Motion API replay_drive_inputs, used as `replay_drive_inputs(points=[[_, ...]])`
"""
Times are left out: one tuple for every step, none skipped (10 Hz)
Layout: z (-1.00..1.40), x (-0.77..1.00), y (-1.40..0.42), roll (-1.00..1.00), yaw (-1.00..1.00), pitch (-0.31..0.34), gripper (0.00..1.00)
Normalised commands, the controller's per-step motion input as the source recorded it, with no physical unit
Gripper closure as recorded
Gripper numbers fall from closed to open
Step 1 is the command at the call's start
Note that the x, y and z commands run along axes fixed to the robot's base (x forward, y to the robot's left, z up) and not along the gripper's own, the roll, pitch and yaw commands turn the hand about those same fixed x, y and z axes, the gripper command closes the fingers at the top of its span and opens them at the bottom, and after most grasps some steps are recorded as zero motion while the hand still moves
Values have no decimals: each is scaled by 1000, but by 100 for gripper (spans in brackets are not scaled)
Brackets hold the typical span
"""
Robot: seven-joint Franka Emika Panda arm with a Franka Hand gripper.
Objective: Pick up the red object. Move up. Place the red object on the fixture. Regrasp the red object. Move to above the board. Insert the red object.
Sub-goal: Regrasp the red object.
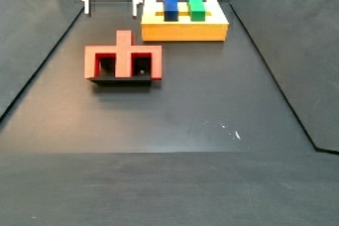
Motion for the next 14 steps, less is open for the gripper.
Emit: replay_drive_inputs(points=[[-31,46,0,0,0,0,0],[-309,74,-20,123,-29,329,0],[-306,60,0,80,-120,663,0],[-234,34,0,0,-20,651,0],[-129,0,0,0,0,534,0],[-217,0,0,0,9,469,0],[-297,6,-29,-20,26,377,0],[-540,0,-89,-63,80,94,0],[-471,-43,-31,-169,40,0,0],[-197,0,0,-323,3,0,0],[-71,0,0,-386,0,0,0],[-69,0,0,-257,0,-20,0],[-171,-26,0,-63,0,-14,0],[-26,0,0,-11,-11,0,0]])
